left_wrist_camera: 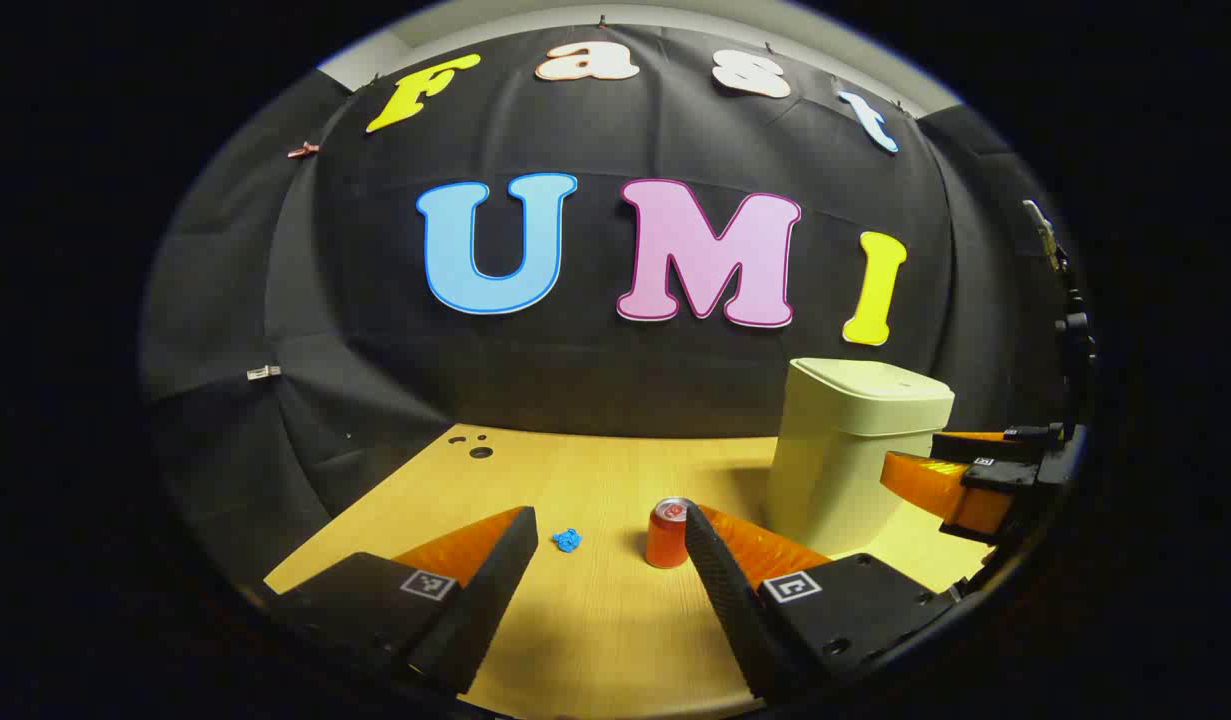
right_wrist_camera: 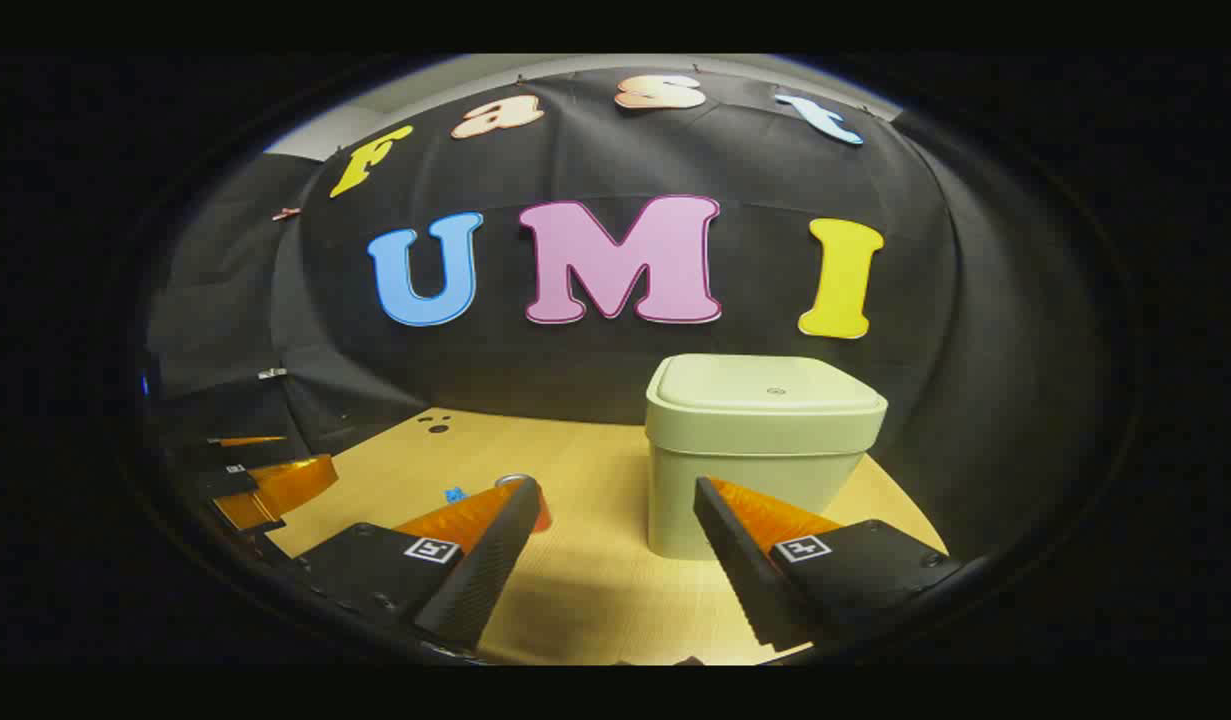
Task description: Press the lid of the desktop garbage bin to open it, pick up the crumpled paper on the desktop and throw it into the bin, then pick up the pop can on the desktop and drop it into the bin, and finally close the garbage bin lid.
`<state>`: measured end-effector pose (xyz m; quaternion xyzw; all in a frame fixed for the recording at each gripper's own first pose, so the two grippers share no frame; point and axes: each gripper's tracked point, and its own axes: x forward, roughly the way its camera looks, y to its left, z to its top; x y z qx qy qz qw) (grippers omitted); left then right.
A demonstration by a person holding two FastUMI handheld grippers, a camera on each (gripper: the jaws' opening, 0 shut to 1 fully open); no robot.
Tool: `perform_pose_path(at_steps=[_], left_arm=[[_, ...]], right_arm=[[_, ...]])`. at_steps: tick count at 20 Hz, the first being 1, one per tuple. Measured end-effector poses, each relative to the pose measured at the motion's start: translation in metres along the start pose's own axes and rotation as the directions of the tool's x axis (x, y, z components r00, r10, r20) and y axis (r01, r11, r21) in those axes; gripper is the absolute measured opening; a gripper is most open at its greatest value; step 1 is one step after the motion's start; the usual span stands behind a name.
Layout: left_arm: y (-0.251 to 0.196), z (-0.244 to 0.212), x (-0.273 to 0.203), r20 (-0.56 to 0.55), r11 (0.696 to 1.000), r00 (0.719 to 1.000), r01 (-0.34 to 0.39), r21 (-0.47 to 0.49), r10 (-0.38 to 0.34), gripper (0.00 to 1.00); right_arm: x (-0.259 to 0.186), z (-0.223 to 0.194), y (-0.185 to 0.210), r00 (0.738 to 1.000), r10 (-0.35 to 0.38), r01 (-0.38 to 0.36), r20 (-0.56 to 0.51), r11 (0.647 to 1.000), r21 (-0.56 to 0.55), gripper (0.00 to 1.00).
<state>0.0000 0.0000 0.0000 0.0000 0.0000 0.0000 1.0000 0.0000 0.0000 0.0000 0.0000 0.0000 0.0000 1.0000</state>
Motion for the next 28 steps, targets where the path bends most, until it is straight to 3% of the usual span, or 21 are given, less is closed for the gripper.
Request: perform_pose_path(at_steps=[1, 2, 6, 15, 26, 28], left_arm=[[0.0, -0.002, 0.0, -0.001, 1.0, 1.0, 0.001, -0.001, -0.001, 0.92], [0.0, -0.004, 0.0, -0.006, 1.0, 1.0, 0.005, -0.001, -0.005, 0.96], [-0.002, -0.024, 0.002, -0.065, 1.0, 0.998, 0.018, -0.012, -0.018, 0.96], [-0.005, -0.032, 0.007, -0.085, 0.999, 0.996, 0.034, -0.01, -0.035, 0.96], [-0.007, -0.033, 0.018, -0.087, 0.998, 0.995, 0.059, 0.034, -0.056, 0.96], [-0.005, -0.035, 0.019, -0.094, 0.998, 0.994, 0.056, 0.028, -0.054, 0.95]], right_arm=[[0.0, 0.0, 0.001, 1.0, -0.001, 0.001, 0.0, 1.0, -0.001, 0.98], [0.0, 0.0, 0.001, 1.0, -0.001, 0.001, -0.002, 1.0, -0.002, 0.98], [-0.002, -0.006, 0.005, 1.0, 0.006, -0.006, -0.019, 1.0, 0.0, 0.98], [-0.001, -0.012, 0.003, 0.999, -0.013, 0.013, -0.044, 1.0, 0.004, 0.98], [0.001, -0.002, -0.017, 0.996, -0.081, 0.082, -0.024, 0.996, 0.027, 0.98], [0.002, 0.003, -0.024, 0.994, -0.109, 0.109, -0.012, 0.994, 0.03, 0.93]])
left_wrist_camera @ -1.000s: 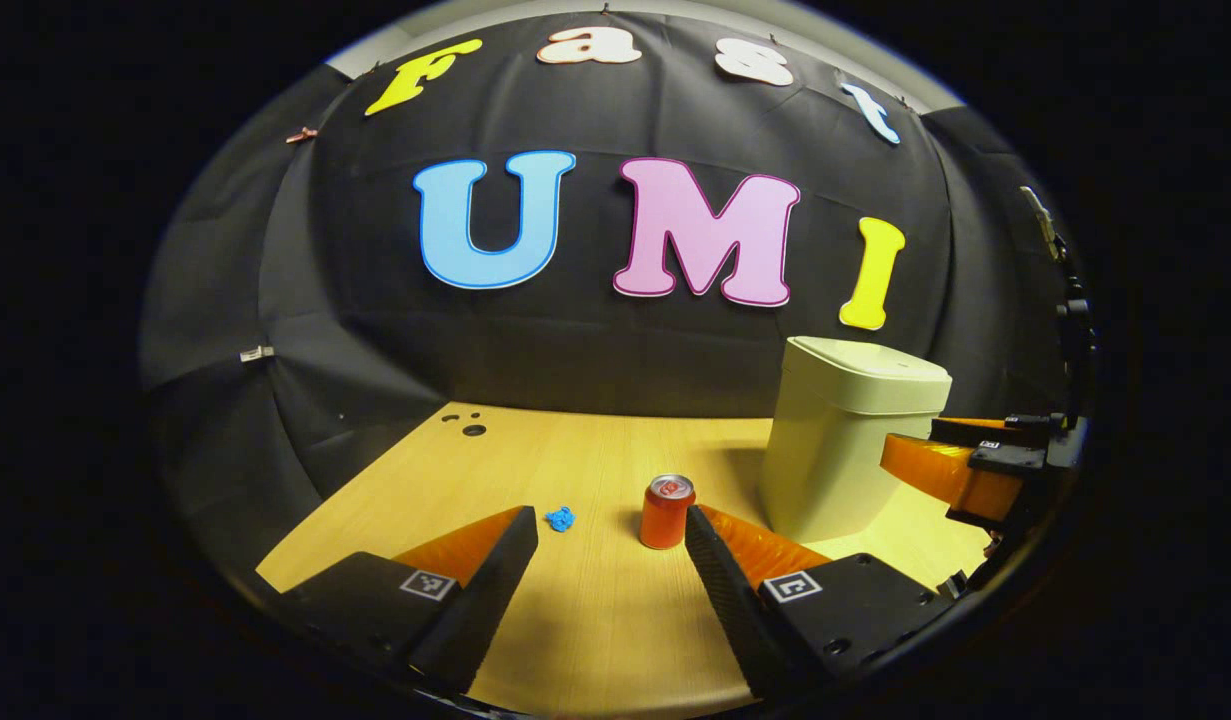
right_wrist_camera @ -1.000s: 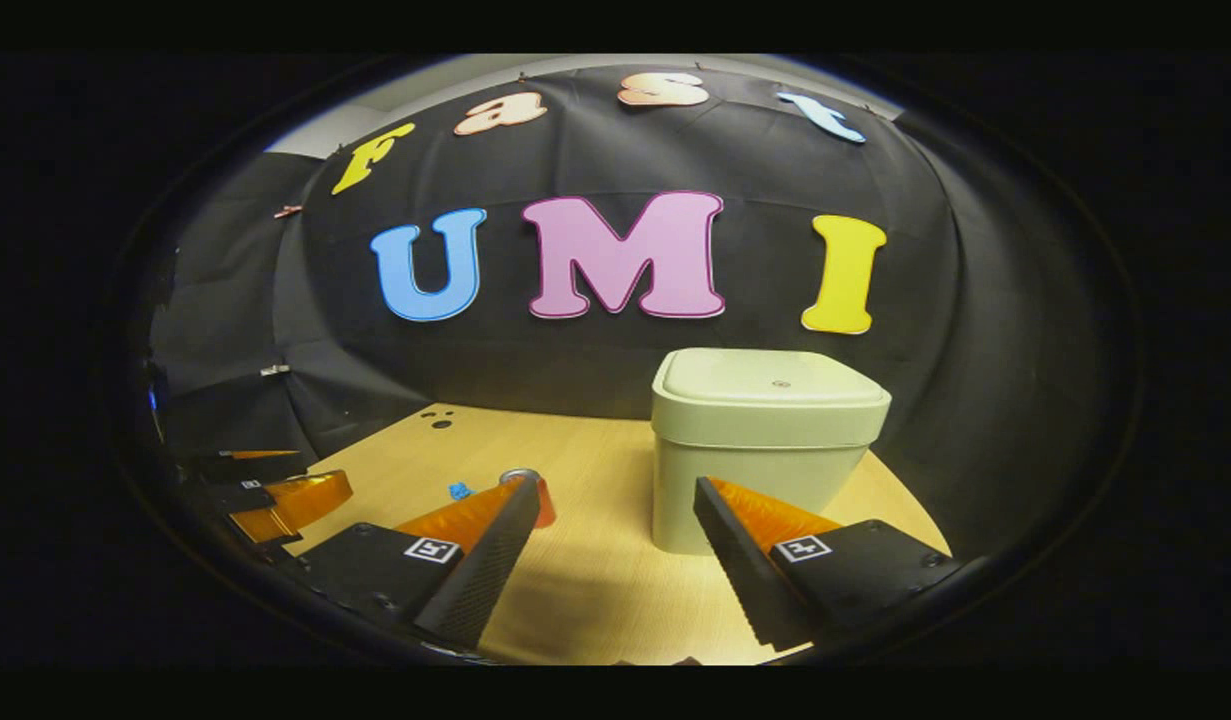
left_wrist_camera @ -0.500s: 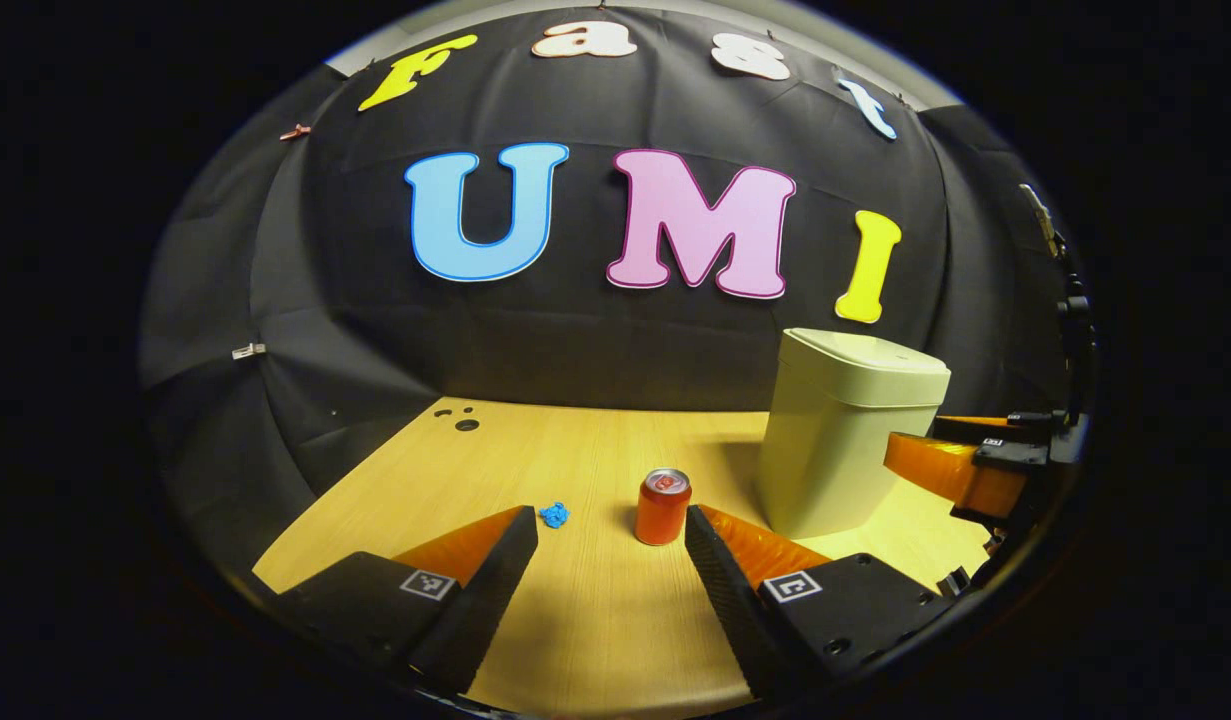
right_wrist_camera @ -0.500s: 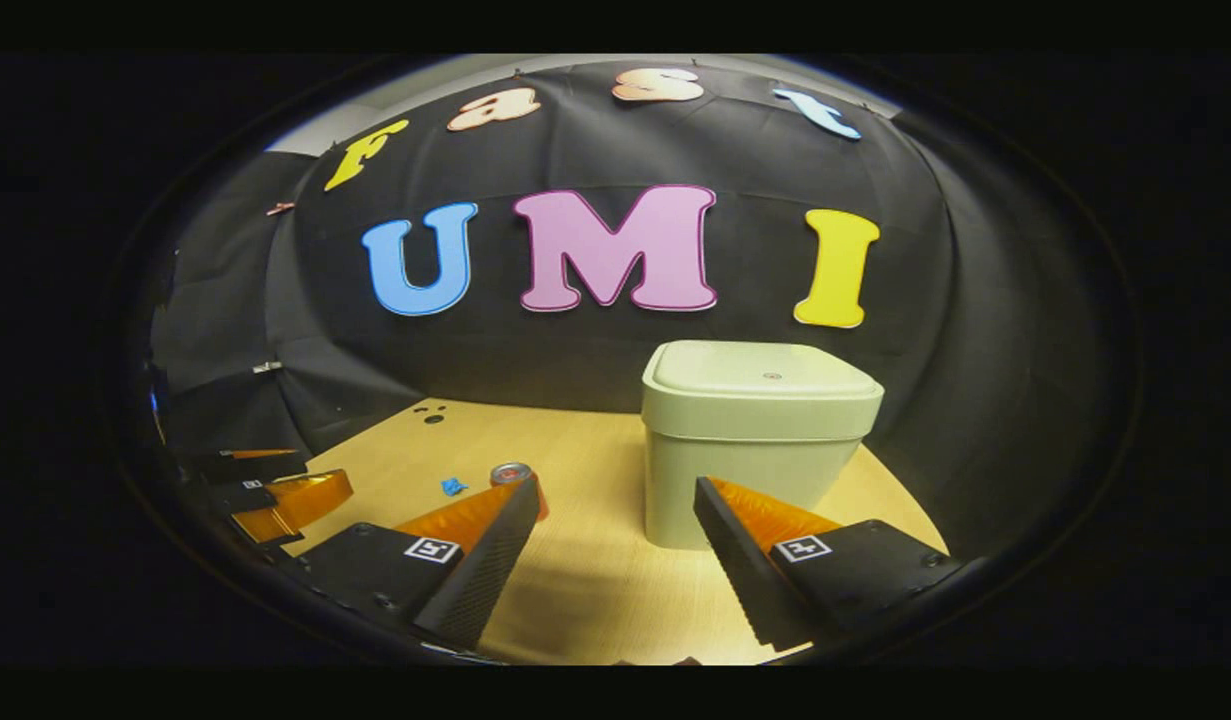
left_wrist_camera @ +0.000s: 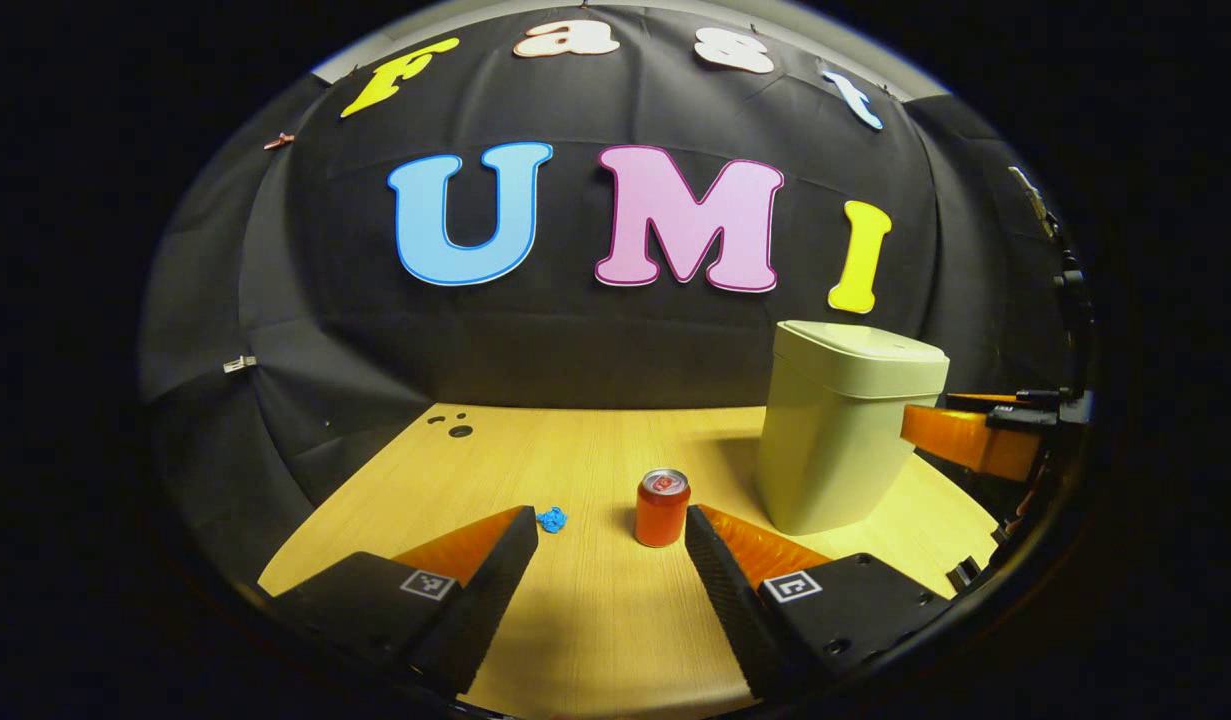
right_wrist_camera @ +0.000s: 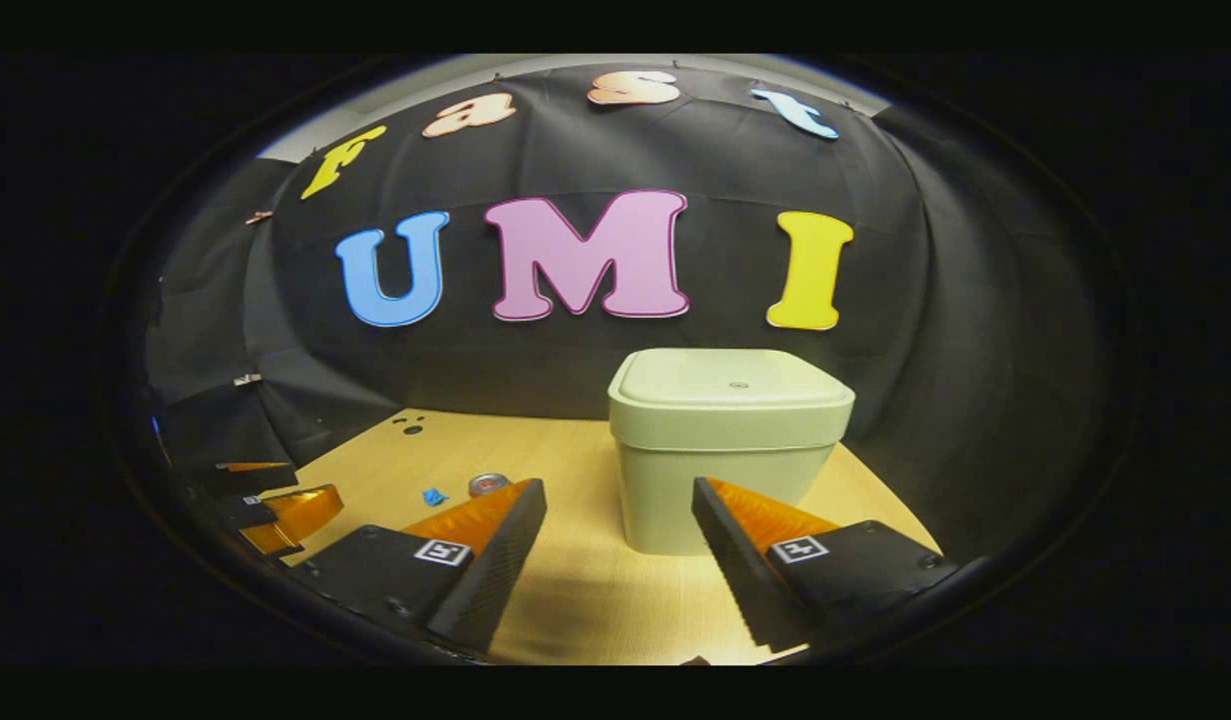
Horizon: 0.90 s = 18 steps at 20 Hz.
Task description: Press the lid of the desktop garbage bin to open it, pick up the crumpled paper on the desktop and throw it into the bin, then pick up the pop can on the desktop and drop it into the bin, and finally close the garbage bin lid.
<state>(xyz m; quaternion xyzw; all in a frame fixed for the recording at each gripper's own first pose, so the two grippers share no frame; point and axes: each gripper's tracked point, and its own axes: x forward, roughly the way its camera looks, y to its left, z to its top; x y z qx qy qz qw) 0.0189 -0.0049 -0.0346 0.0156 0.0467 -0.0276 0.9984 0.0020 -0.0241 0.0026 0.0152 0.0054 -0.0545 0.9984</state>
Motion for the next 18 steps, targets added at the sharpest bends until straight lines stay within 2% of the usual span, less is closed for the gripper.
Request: perform_pose_path(at_steps=[1, 2, 3, 5, 6, 7, 8, 9, 10, 11, 12, 14, 15, 16, 17, 18], left_arm=[[0.001, -0.002, 0.001, -0.004, 1.0, 1.0, -0.003, -0.003, 0.003, 0.96], [0.002, -0.002, 0.002, -0.006, 1.0, 1.0, -0.001, -0.011, 0.001, 0.96], [0.003, -0.004, 0.003, -0.008, 1.0, 1.0, -0.001, -0.015, 0.001, 0.96], [0.005, -0.005, 0.004, -0.013, 1.0, 1.0, -0.006, -0.013, 0.006, 0.96], [0.006, -0.005, 0.005, -0.014, 1.0, 1.0, -0.008, -0.012, 0.008, 0.96], [0.006, -0.005, 0.006, -0.015, 1.0, 1.0, -0.008, -0.011, 0.008, 0.96], [0.006, -0.005, 0.007, -0.015, 1.0, 1.0, -0.008, -0.011, 0.008, 0.96], [0.007, -0.006, 0.007, -0.016, 1.0, 1.0, -0.009, -0.011, 0.009, 0.96], [0.009, -0.005, 0.008, -0.017, 1.0, 1.0, -0.01, -0.012, 0.009, 0.96], [0.01, -0.007, 0.009, -0.018, 1.0, 1.0, -0.011, -0.012, 0.011, 0.96], [0.012, -0.007, 0.009, -0.02, 1.0, 1.0, -0.014, -0.011, 0.013, 0.96], [0.015, -0.01, 0.012, -0.028, 1.0, 0.999, -0.016, -0.011, 0.015, 0.96], [0.015, -0.012, 0.013, -0.031, 1.0, 0.999, -0.016, -0.013, 0.016, 0.96], [0.016, -0.012, 0.013, -0.032, 1.0, 0.999, -0.016, -0.016, 0.016, 0.96], [0.017, -0.012, 0.014, -0.032, 1.0, 0.999, -0.015, -0.017, 0.014, 0.96], [0.018, -0.011, 0.014, -0.031, 1.0, 0.999, -0.016, -0.014, 0.015, 0.96]], right_arm=[[0.001, 0.003, -0.002, 1.0, -0.011, 0.011, 0.008, 1.0, 0.001, 0.79], [0.003, 0.004, -0.003, 1.0, -0.018, 0.018, 0.006, 1.0, 0.001, 0.72], [0.006, 0.002, -0.004, 1.0, -0.025, 0.025, 0.001, 1.0, -0.001, 0.58], [0.009, 0.001, -0.005, 0.999, -0.028, 0.028, -0.016, 1.0, 0.004, 0.48], [0.01, -0.001, -0.001, 1.0, -0.018, 0.018, -0.026, 1.0, 0.008, 0.39], [0.012, -0.001, 0.001, 0.999, -0.009, 0.009, -0.032, 1.0, 0.01, 0.36], [0.013, 0.0, 0.002, 0.999, -0.011, 0.012, -0.034, 1.0, 0.005, 0.22], [0.014, 0.0, 0.001, 0.999, -0.012, 0.012, -0.032, 1.0, 0.001, 0.12], [0.013, 0.002, 0.005, 1.0, 0.0, 0.0, -0.032, 1.0, 0.0, 0.09], [0.015, 0.001, 0.009, 0.999, 0.02, -0.02, -0.031, 1.0, -0.002, 0.15], [0.01, 0.002, 0.01, 0.999, 0.029, -0.029, -0.036, 1.0, -0.006, 0.08], [0.018, 0.005, 0.017, 0.997, 0.061, -0.061, -0.044, 0.998, 0.004, 0.01], [0.019, 0.006, 0.02, 0.996, 0.075, -0.075, -0.049, 0.997, 0.016, 0.05], [0.022, 0.009, 0.023, 0.994, 0.094, -0.093, -0.052, 0.995, 0.031, 0.01], [0.021, 0.011, 0.02, 0.994, 0.095, -0.093, -0.057, 0.995, 0.035, 0.02], [0.023, 0.013, 0.017, 0.994, 0.082, -0.08, -0.068, 0.996, 0.026, 0.09]])
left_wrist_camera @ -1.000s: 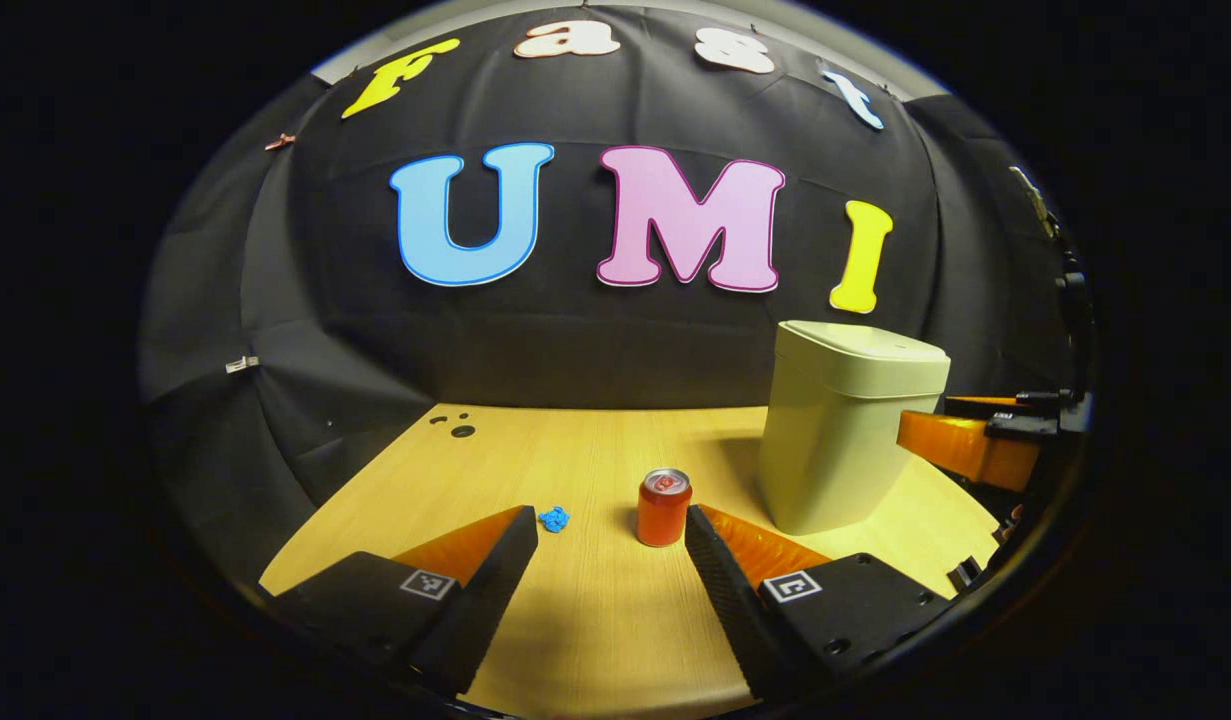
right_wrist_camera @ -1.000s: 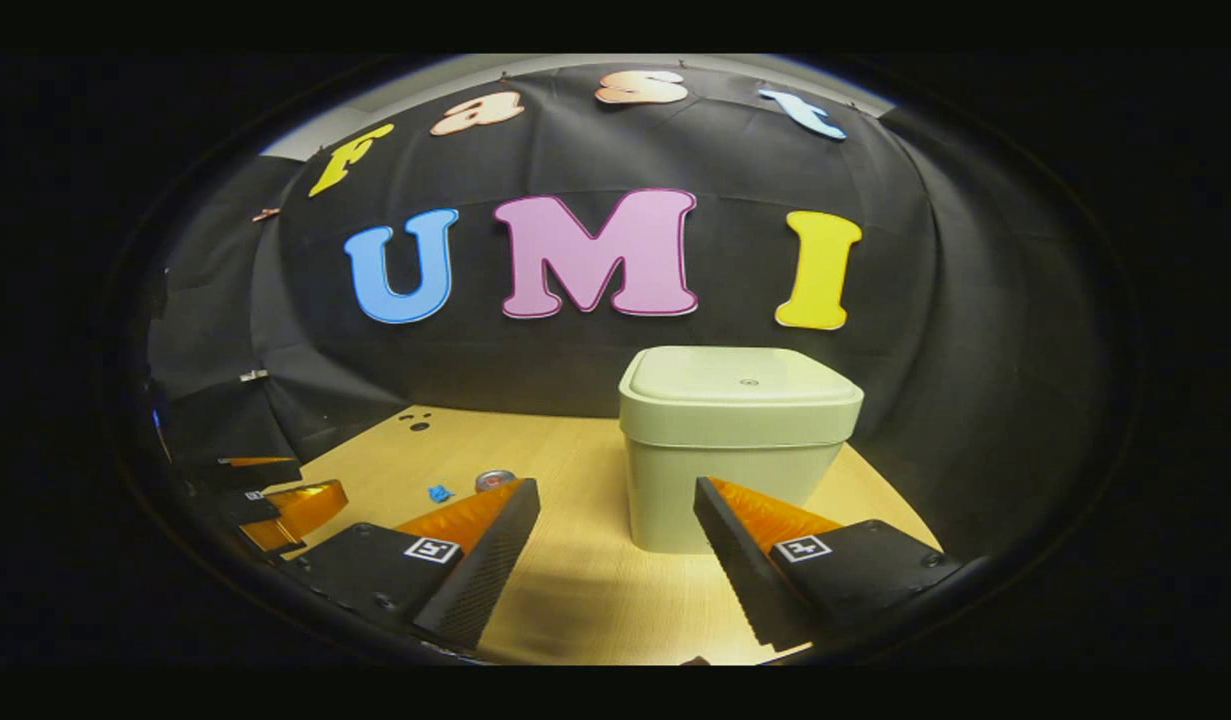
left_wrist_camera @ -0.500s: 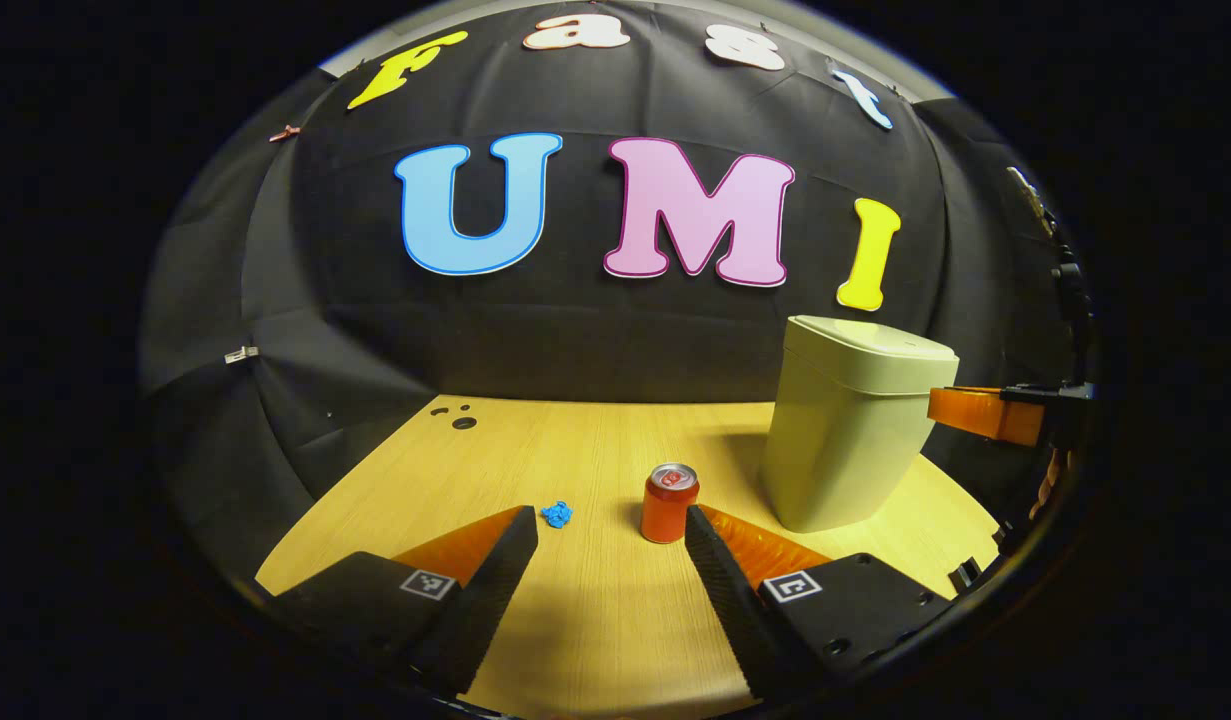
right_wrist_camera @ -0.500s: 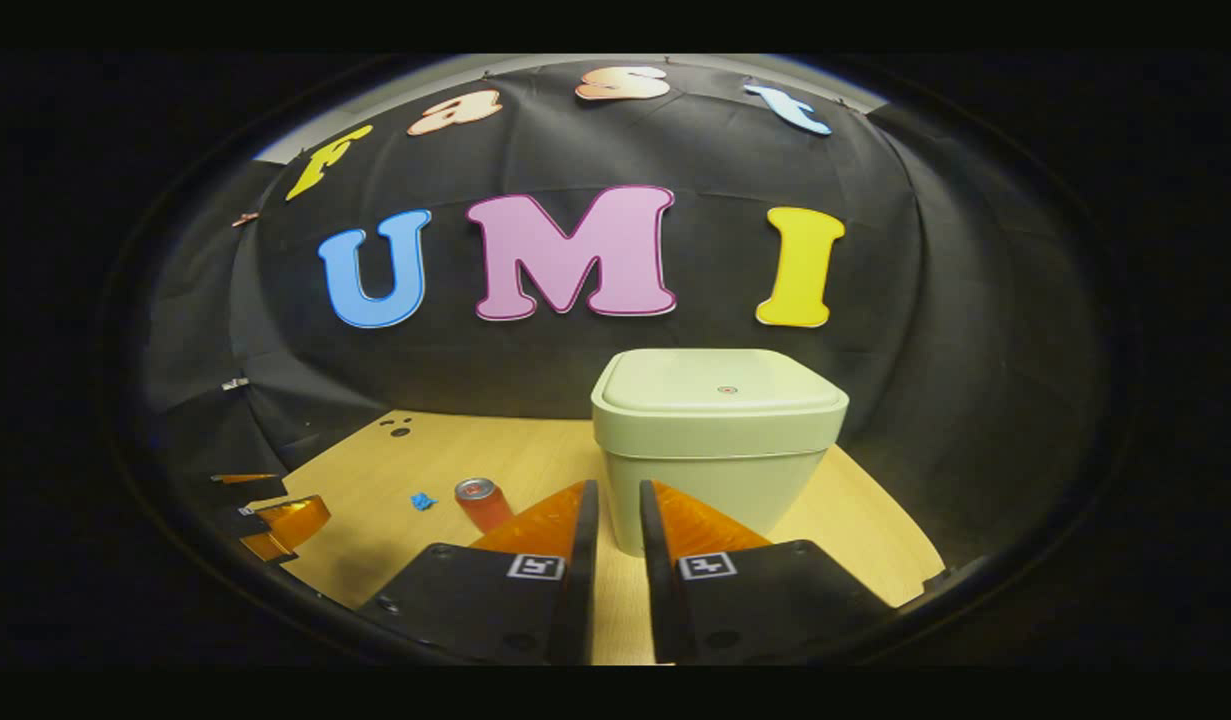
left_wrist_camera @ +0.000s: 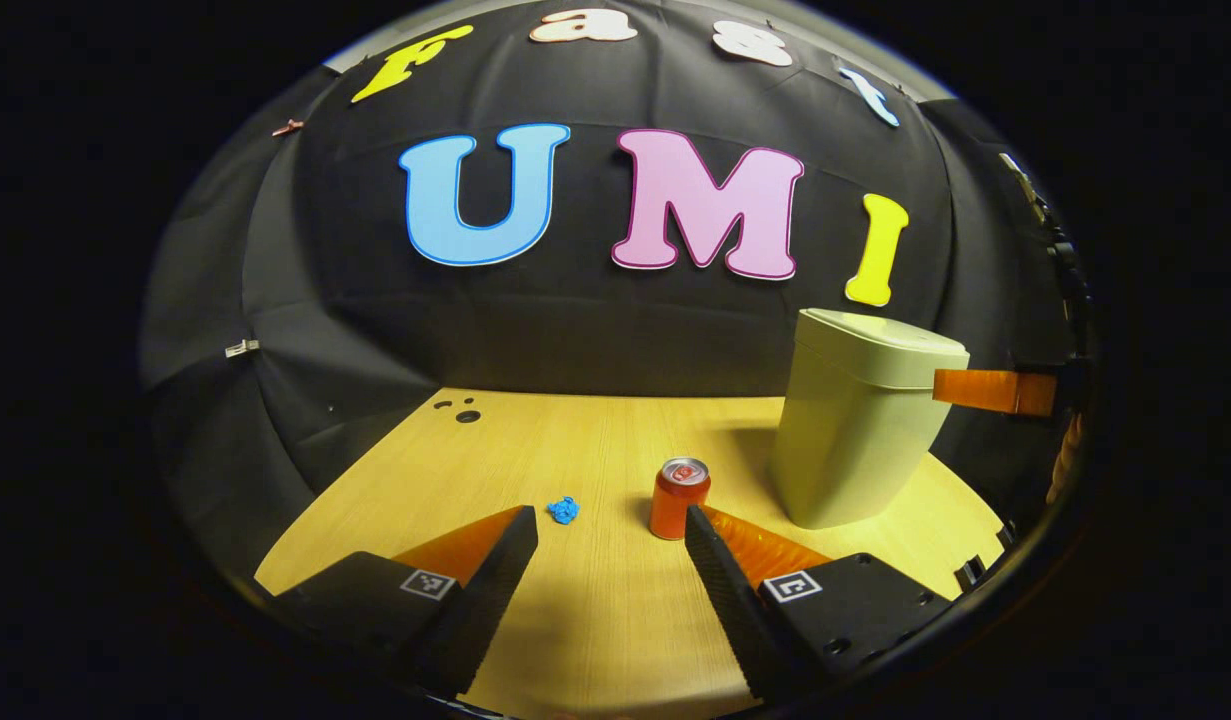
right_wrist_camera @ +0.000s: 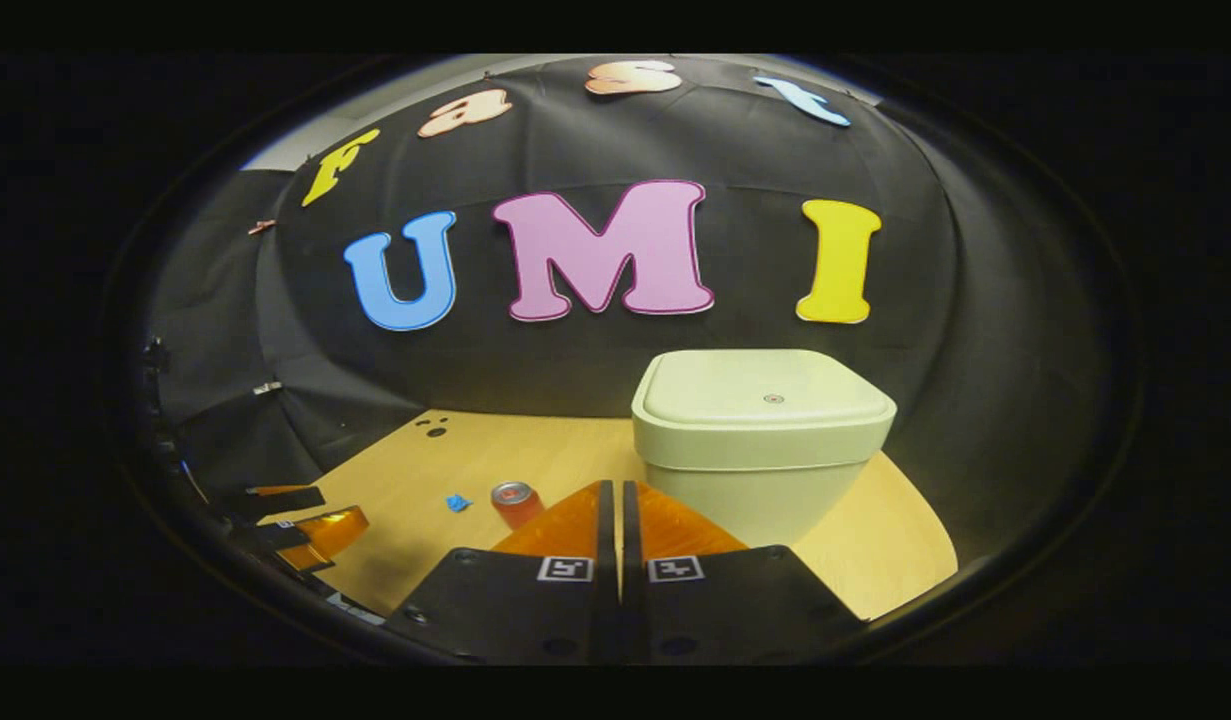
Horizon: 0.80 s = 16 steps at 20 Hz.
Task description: Press the lid of the desktop garbage bin to open it, pick up the crumpled paper on the desktop and throw it into the bin, then pick up the pop can on the desktop and drop it into the bin, and finally close the garbage bin lid.
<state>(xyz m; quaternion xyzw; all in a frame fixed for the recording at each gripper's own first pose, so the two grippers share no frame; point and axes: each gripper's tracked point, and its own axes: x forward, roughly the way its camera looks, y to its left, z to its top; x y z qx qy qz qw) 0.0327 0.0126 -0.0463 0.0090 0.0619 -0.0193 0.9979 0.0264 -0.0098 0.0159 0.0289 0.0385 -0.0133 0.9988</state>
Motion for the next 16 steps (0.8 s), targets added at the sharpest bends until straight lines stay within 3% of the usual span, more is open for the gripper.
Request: perform_pose_path(at_steps=[7, 12, 15, 16], left_arm=[[0.017, -0.016, -0.001, -0.03, 0.999, 0.999, -0.038, 0.01, 0.038, 0.96], [0.022, -0.024, -0.004, -0.056, 0.998, 0.997, -0.059, 0.005, 0.059, 0.96], [0.023, -0.028, -0.005, -0.069, 0.997, 0.995, -0.07, 0.017, 0.071, 0.96], [0.024, -0.029, -0.006, -0.072, 0.997, 0.994, -0.076, 0.022, 0.077, 0.96]], right_arm=[[0.009, 0.078, -0.049, 0.989, -0.097, 0.097, 0.113, 0.995, 0.008, 0.05], [0.04, 0.078, -0.088, 0.982, -0.164, 0.164, 0.09, 0.987, 0.008, 0.05], [0.059, 0.072, -0.092, 0.985, -0.16, 0.159, 0.07, 0.987, 0.022, 0.05], [0.063, 0.072, -0.094, 0.984, -0.161, 0.16, 0.071, 0.987, 0.022, 0.09]])
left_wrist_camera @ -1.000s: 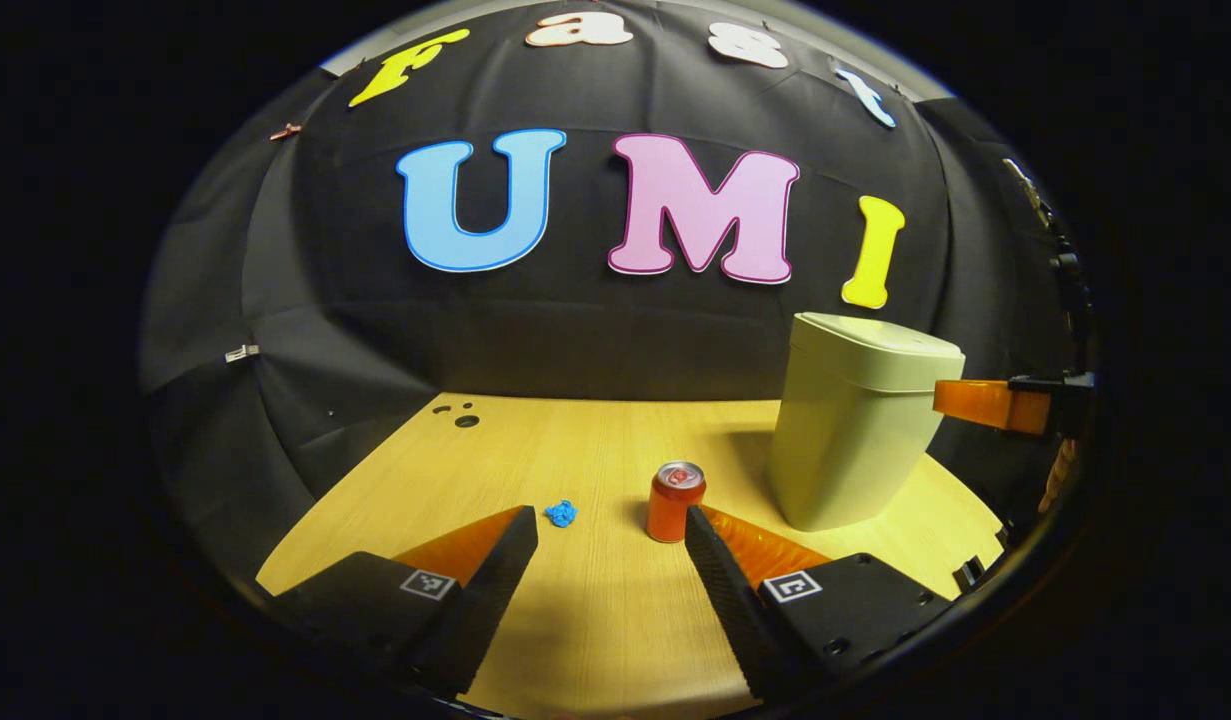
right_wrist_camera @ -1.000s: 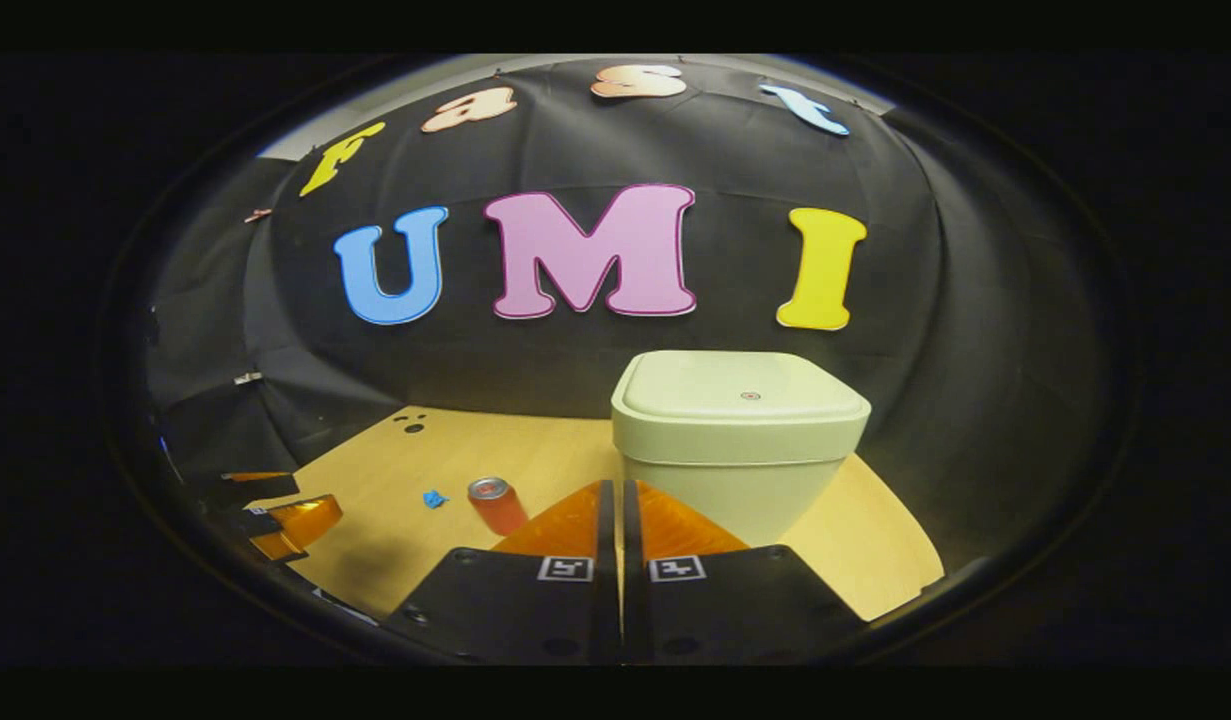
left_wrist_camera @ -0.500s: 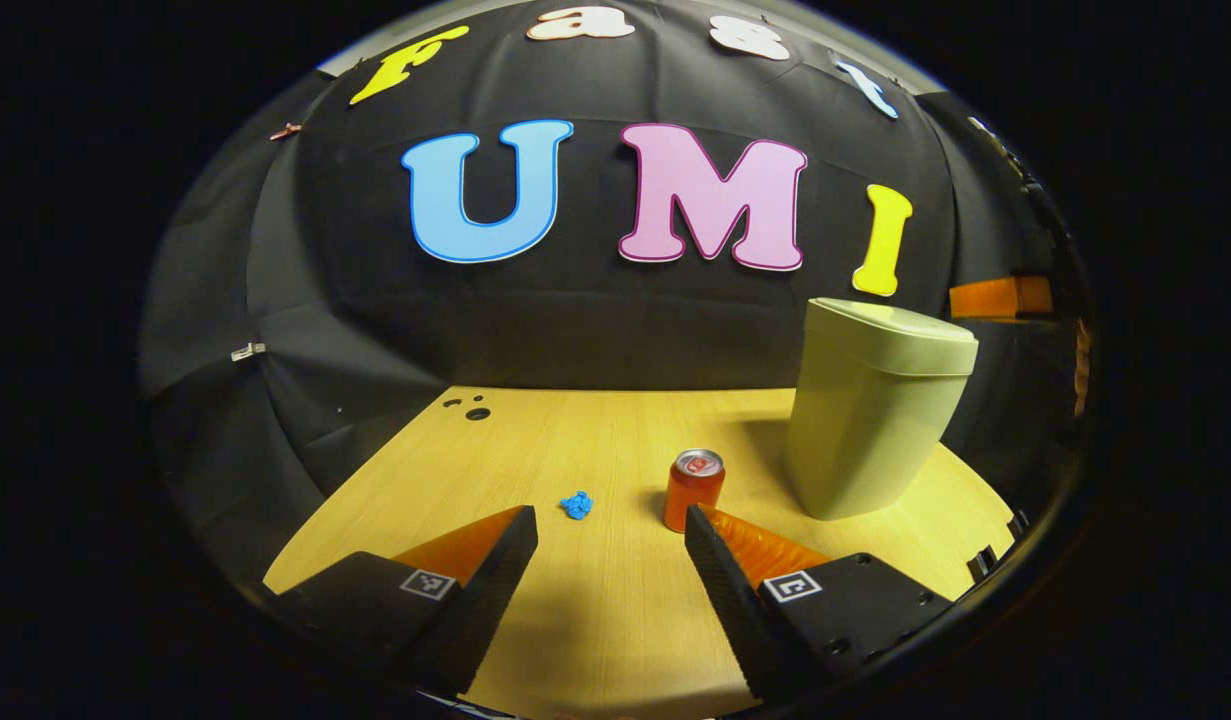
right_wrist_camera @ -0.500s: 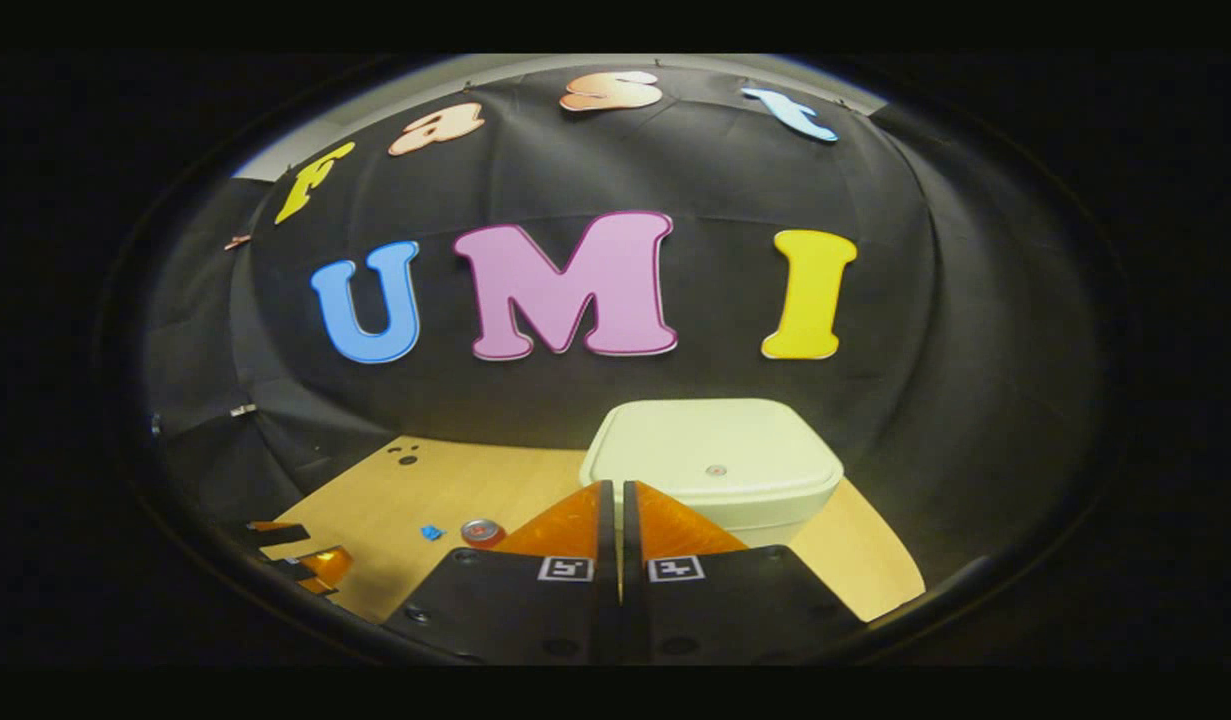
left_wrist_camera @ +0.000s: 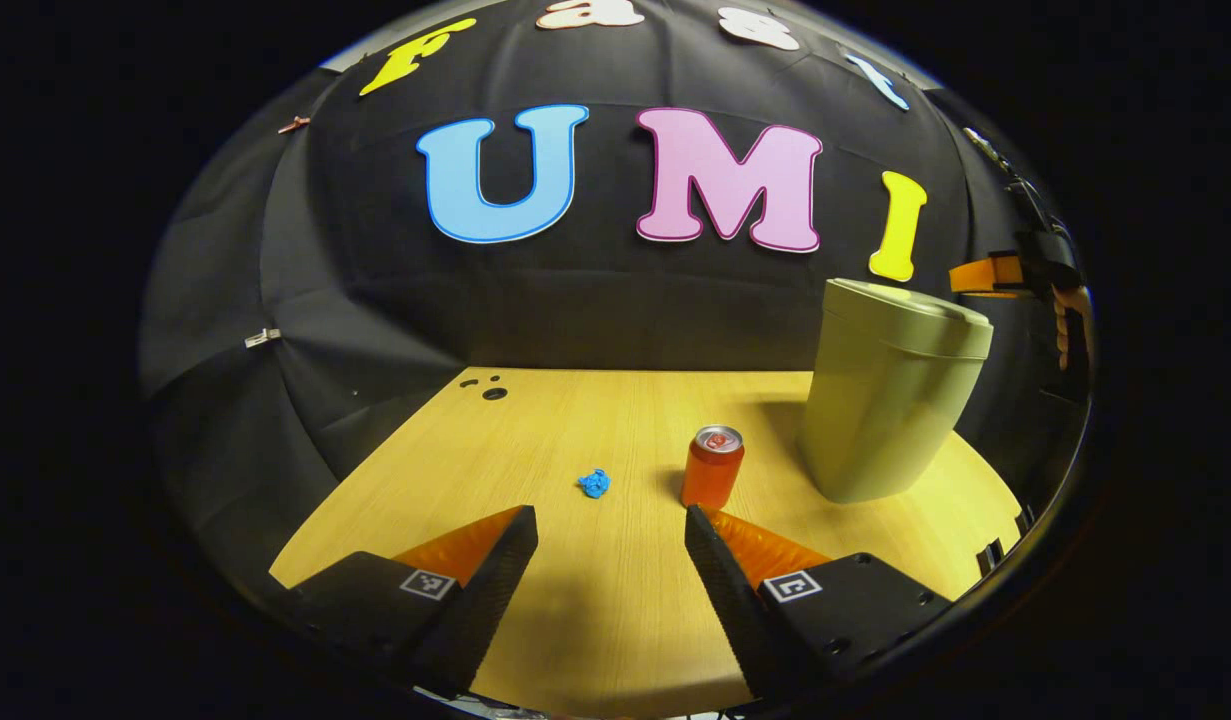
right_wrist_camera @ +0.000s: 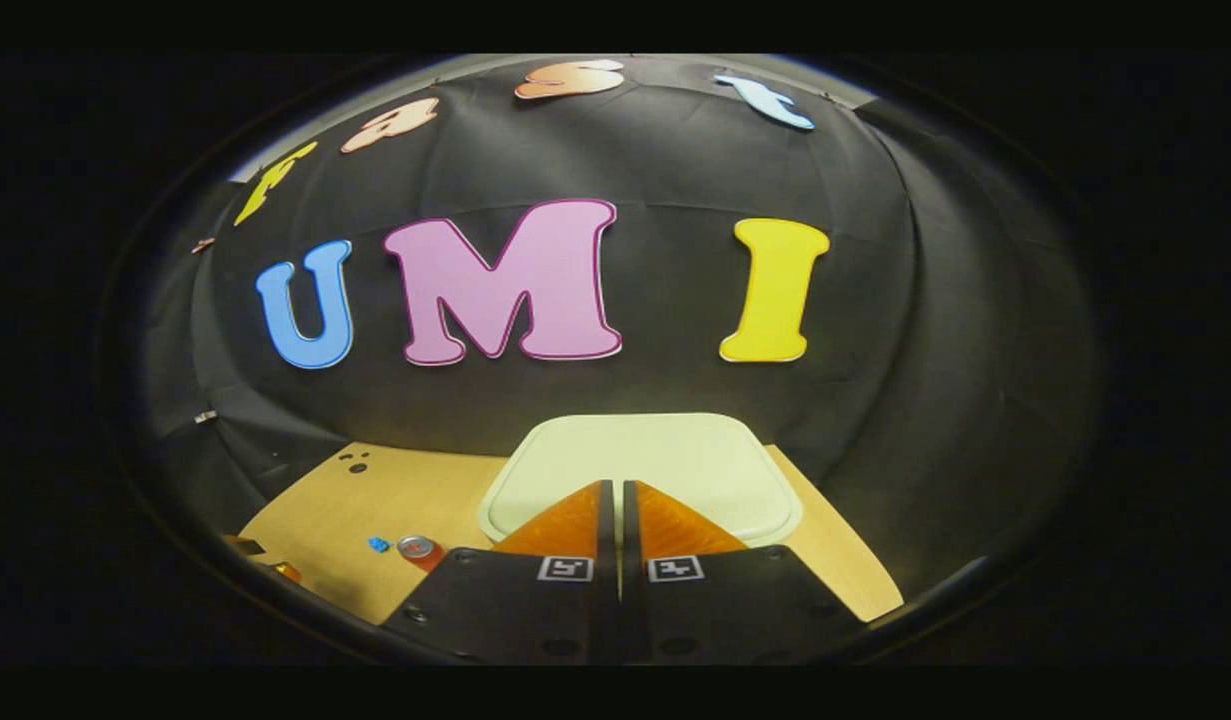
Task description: Press the lid of the desktop garbage bin to open it, pick up the crumpled paper on the desktop and throw it into the bin, then pick up the pop can on the desktop and drop it into the bin, and finally close the garbage bin lid.
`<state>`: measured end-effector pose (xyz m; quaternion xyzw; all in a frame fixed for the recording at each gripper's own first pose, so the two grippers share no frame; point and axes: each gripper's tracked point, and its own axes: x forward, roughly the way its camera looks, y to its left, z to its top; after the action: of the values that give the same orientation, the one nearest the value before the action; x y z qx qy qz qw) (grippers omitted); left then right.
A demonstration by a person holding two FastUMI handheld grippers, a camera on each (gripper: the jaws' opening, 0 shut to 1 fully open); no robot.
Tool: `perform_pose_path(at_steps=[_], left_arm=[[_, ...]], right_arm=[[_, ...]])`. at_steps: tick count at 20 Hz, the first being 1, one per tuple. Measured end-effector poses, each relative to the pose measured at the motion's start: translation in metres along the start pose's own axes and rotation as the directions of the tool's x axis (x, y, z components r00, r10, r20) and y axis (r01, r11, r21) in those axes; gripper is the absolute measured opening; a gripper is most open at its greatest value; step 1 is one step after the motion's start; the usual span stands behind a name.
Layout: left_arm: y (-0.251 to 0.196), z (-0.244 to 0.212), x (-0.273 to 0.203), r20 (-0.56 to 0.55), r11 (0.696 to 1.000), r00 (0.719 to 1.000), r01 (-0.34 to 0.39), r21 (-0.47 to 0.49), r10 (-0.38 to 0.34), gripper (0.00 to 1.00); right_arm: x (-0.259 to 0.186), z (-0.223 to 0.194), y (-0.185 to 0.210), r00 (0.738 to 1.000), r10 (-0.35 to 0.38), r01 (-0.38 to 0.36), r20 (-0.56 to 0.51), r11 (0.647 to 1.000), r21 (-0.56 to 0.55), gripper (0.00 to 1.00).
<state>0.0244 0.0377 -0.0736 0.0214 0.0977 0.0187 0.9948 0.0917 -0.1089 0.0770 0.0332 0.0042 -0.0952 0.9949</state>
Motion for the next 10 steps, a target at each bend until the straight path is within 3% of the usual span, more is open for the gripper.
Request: perform_pose_path(at_steps=[1, 2, 10], left_arm=[[0.002, -0.002, 0.0, -0.004, 1.0, 1.0, -0.007, 0.006, 0.007, 0.96], [0.004, -0.003, 0.0, -0.008, 1.0, 1.0, -0.014, 0.011, 0.014, 0.96], [0.008, -0.01, 0.004, -0.027, 1.0, 0.999, -0.026, 0.008, 0.026, 0.96]], right_arm=[[0.005, -0.002, -0.001, 1.0, -0.005, 0.005, -0.006, 1.0, -0.003, 0.01], [0.009, -0.006, -0.001, 1.0, -0.009, 0.009, -0.018, 1.0, -0.003, 0.05], [0.015, -0.02, -0.002, 0.997, -0.027, 0.031, -0.067, 0.998, 0.054, 0.01]])
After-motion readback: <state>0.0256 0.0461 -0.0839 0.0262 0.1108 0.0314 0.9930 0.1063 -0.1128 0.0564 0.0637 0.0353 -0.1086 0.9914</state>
